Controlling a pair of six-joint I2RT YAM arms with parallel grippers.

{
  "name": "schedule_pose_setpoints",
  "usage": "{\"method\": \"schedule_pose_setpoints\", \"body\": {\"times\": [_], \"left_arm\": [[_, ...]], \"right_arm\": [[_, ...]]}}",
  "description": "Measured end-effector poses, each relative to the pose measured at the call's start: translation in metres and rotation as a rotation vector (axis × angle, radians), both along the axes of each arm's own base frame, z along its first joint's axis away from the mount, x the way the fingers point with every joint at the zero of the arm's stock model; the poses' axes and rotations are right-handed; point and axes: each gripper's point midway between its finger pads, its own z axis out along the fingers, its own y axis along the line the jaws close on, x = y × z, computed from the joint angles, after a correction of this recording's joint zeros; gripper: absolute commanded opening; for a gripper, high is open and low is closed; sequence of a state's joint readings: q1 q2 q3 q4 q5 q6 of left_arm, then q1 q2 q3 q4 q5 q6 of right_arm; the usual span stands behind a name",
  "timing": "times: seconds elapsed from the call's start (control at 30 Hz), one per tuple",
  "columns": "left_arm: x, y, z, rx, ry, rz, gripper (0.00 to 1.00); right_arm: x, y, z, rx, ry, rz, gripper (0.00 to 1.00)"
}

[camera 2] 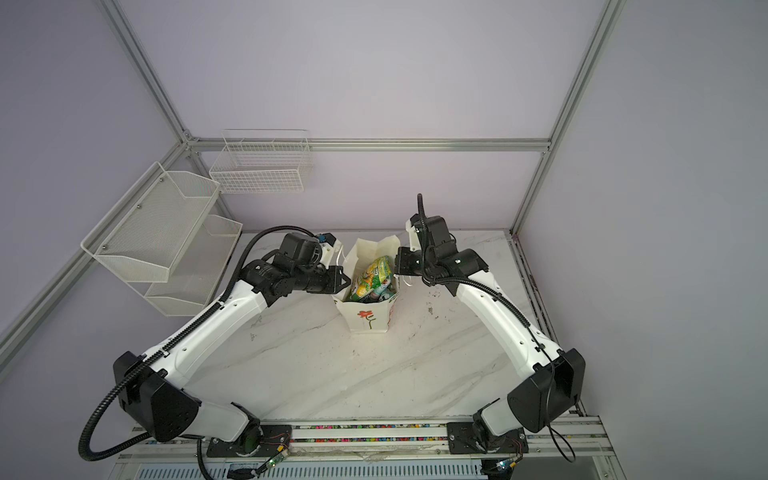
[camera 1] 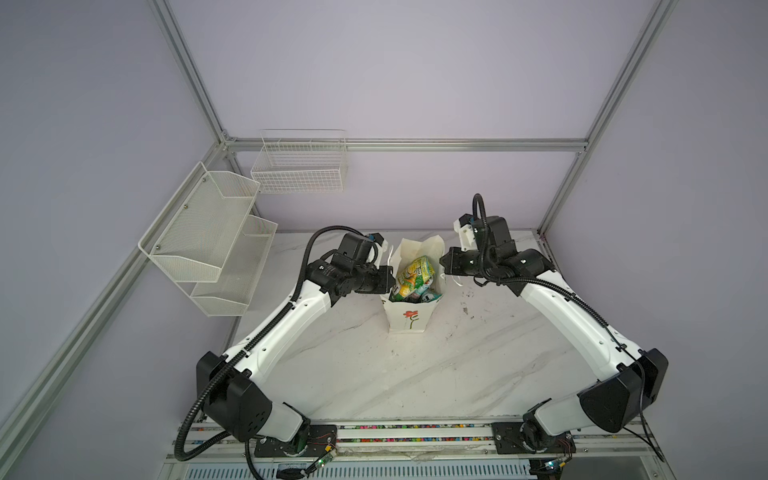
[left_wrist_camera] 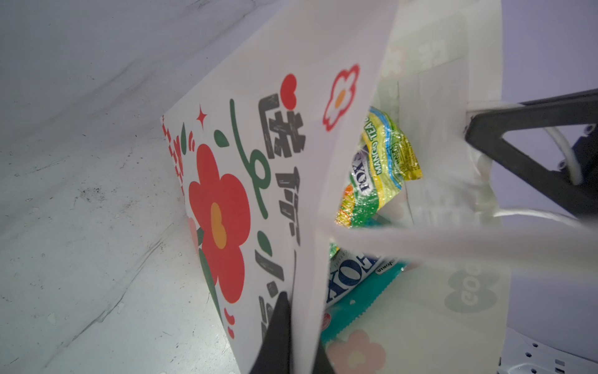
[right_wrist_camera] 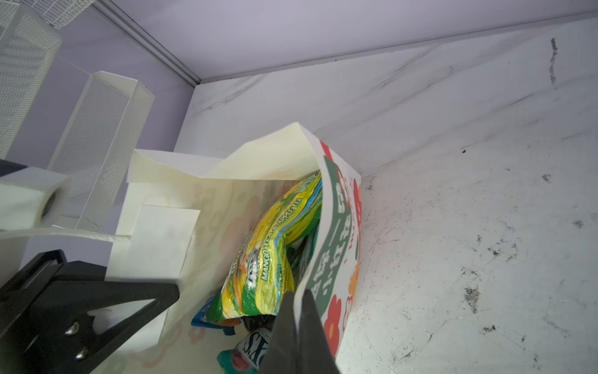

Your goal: Place the snacks into the paper bag

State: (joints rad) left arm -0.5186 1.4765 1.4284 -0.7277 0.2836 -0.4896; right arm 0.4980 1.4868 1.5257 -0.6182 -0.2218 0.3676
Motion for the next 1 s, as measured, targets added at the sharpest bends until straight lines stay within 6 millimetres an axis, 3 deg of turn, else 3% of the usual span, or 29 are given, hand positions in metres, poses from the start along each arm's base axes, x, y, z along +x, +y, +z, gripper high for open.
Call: {"method": "schedule_pose_setpoints", "body": {"times": [0.43, 0.8, 0.9, 0.97, 1.0], "left_arm": [[0.026, -0.010, -0.002, -0.016, -0.022, 0.036, 0.00], [0.041, -0.014, -0.003, -0.022, -0.027, 0.068, 0.01], [0.044, -0.013, -0.004, -0.020, -0.031, 0.075, 0.09], [0.046, -0.012, -0.003, -0.020, -0.037, 0.077, 0.21], [0.047, -0.012, 0.000, -0.023, -0.046, 0.077, 0.28]], "right_arm": [[0.025, -0.003, 0.003, 0.005, -0.002, -0.001, 0.00], [0.039, 0.000, -0.007, -0.004, 0.010, 0.012, 0.00], [0.042, 0.001, -0.010, -0.007, 0.010, 0.012, 0.07], [0.042, 0.001, -0.010, -0.008, 0.009, 0.014, 0.14], [0.043, 0.001, -0.009, -0.007, 0.002, 0.014, 0.22]]}}
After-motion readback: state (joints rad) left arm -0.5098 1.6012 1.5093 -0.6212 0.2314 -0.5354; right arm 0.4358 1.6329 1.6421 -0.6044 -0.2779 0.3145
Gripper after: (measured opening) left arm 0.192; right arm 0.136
